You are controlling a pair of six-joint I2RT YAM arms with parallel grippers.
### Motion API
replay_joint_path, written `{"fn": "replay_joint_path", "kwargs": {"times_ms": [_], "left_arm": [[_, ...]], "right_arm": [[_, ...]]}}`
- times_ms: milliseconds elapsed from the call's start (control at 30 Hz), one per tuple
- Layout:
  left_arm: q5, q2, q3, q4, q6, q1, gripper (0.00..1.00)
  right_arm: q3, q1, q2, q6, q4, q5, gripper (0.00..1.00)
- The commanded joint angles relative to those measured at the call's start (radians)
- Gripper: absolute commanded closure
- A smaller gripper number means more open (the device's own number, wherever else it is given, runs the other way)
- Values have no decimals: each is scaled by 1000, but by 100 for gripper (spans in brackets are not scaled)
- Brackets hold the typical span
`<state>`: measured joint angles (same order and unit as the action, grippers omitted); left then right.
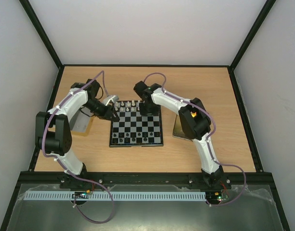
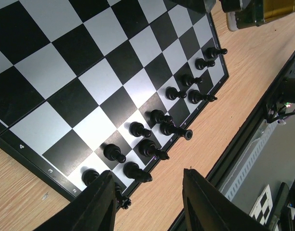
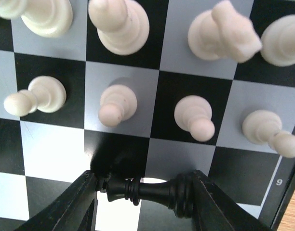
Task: Set up the chess pieces on the board
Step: Pick up the chess piece from the chessboard.
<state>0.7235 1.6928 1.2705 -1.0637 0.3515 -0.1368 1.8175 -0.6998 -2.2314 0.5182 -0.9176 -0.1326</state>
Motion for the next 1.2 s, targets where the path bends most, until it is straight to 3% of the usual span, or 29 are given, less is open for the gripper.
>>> {"fn": "replay_joint_path", "kwargs": {"times_ms": [0, 467, 800, 1167], "left_arm": [[23, 11, -6, -8, 4, -8, 61], [76, 76, 65, -31, -15, -11, 61], [342, 287, 276, -233, 45, -1, 62], [413, 432, 314, -239, -6, 11, 60]], "right_arm": [[-23, -11, 58, 11, -28, -3, 59], [44, -56, 178, 46, -115, -7, 59], [135, -128, 280, 87, -229, 6, 59], [131, -220, 348, 136, -271, 11, 59]]}}
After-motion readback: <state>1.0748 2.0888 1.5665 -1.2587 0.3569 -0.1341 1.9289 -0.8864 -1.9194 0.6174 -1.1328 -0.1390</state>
